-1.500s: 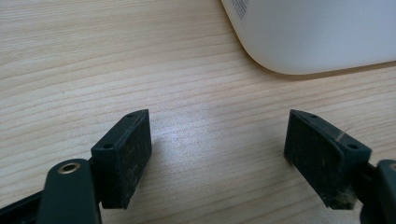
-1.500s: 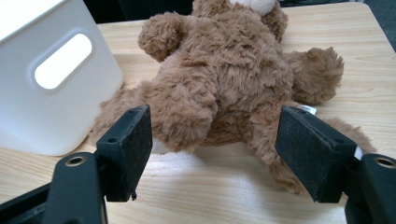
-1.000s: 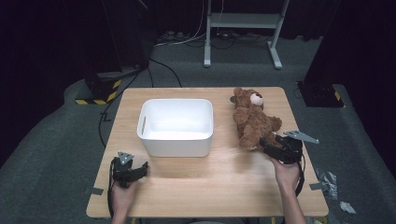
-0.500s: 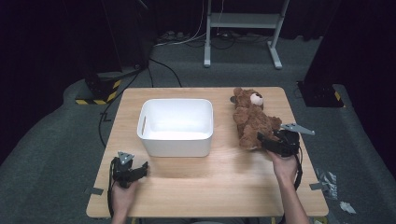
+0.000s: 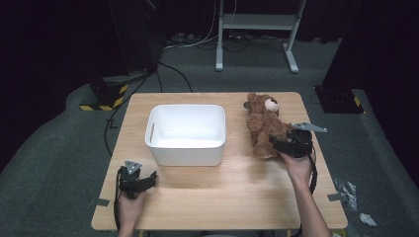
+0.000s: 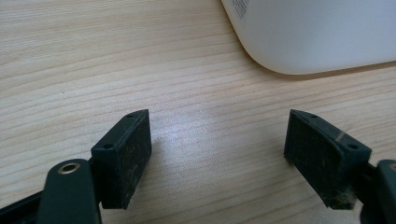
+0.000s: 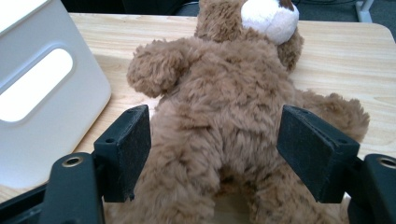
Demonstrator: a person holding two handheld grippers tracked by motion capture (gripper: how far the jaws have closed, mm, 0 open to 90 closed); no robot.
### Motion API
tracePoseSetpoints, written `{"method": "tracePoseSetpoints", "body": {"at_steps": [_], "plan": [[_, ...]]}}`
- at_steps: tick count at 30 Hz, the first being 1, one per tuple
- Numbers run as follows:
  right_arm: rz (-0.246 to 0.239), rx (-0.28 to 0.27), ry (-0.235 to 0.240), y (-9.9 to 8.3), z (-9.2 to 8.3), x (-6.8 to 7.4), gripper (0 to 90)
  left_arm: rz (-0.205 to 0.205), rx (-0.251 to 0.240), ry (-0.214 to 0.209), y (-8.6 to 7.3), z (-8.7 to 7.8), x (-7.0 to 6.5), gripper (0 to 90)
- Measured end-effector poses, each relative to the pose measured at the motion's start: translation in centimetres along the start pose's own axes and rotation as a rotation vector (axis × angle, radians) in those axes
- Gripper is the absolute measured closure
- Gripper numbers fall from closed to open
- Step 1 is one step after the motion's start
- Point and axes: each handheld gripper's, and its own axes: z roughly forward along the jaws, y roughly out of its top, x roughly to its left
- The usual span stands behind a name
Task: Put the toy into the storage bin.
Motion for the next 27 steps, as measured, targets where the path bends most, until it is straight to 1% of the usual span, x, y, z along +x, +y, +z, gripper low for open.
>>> {"method": "tracePoseSetpoints", "body": {"at_steps": [1, 4, 5, 7, 8, 10, 11, 13, 16, 21, 23, 27], "plan": [[-0.004, -0.001, -0.003, 0.1, 0.1, 0.0, 25.9, 0.000, 0.000, 0.000, 0.0, 0.0, 0.0, 22.9], [0.003, -0.006, -0.007, 0.6, 0.4, -0.1, 26.2, 0.006, 0.003, -0.001, 0.0, 0.0, 0.0, 22.9], [0.004, 0.000, -0.009, 0.8, 0.5, -0.1, 25.8, 0.006, 0.004, 0.000, 0.0, 0.0, 0.0, 22.9], [-0.002, 0.003, -0.016, 1.0, 0.7, -0.1, 26.0, 0.005, 0.004, 0.000, 0.0, 0.0, 0.0, 22.9], [-0.006, 0.002, -0.025, 1.4, 0.9, -0.2, 26.0, 0.006, 0.001, -0.003, 0.0, 0.0, 0.1, 22.9], [-0.006, 0.001, -0.028, 1.8, 1.1, -0.2, 26.0, 0.005, 0.001, -0.004, 0.0, 0.0, 0.0, 22.9], [-0.006, 0.005, -0.031, 1.9, 1.3, -0.2, 25.9, 0.012, 0.009, 0.000, 0.0, -0.1, 0.1, 22.8], [-0.006, 0.014, -0.036, 2.1, 1.6, -0.2, 25.9, 0.012, 0.007, -0.001, 0.0, -0.1, 0.1, 22.8], [0.010, 0.026, -0.037, 2.2, 2.1, -0.4, 25.8, 0.011, 0.007, -0.001, 0.0, -0.1, 0.1, 22.8], [0.015, 0.035, -0.057, 2.5, 2.8, -0.8, 25.8, 0.011, 0.007, -0.001, 0.0, -0.1, 0.1, 22.9], [0.008, 0.040, -0.057, 2.6, 3.2, -1.0, 25.7, 0.010, 0.007, 0.000, 0.0, -0.1, 0.1, 22.9], [0.011, 0.045, -0.068, 2.8, 3.8, -1.2, 25.7, 0.011, 0.007, 0.001, 0.0, -0.1, 0.0, 22.8]]}}
